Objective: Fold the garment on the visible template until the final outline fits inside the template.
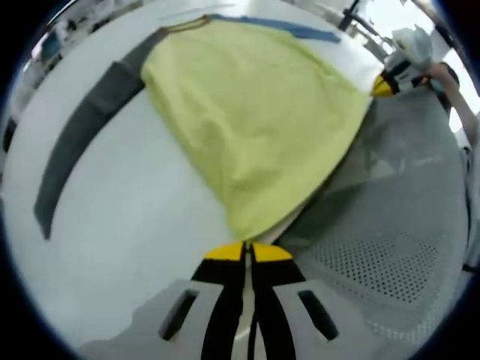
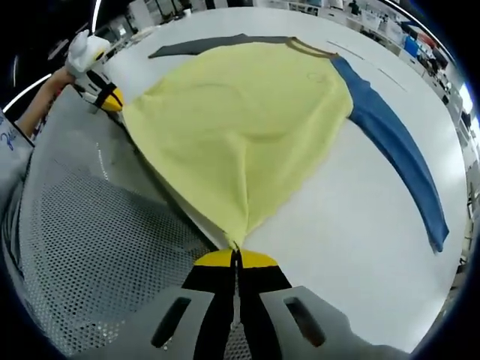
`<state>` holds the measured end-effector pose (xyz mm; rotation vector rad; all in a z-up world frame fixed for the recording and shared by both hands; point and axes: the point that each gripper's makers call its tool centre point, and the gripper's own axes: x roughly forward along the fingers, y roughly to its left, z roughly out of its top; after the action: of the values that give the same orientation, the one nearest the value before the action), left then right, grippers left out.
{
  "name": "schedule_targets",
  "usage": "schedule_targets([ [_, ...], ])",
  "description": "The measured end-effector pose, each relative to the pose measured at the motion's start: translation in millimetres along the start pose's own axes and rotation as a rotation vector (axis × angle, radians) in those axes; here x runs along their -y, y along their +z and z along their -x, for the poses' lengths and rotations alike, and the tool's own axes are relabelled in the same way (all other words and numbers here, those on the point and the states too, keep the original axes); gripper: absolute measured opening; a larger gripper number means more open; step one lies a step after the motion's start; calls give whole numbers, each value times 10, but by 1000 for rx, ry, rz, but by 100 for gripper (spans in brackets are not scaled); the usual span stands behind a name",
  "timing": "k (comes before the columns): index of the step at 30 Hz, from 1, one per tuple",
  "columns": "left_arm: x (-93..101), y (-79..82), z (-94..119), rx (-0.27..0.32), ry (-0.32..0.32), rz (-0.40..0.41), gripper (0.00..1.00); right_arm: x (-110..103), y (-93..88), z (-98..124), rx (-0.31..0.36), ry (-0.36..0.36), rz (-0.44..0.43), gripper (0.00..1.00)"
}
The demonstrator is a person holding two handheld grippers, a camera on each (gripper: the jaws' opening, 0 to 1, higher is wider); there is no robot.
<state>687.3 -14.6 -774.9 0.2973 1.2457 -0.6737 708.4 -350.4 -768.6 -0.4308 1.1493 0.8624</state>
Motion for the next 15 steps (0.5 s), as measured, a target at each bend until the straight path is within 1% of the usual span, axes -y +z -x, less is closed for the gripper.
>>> schedule_targets([
  [7,-4,-28,-40,-22,-5,-1,0,11,-12,-27,-3,7,-4,1],
  [15,-4,-30,-48,-29,-7,-2,0,-5,-31,-74,-12,23,-6,1],
])
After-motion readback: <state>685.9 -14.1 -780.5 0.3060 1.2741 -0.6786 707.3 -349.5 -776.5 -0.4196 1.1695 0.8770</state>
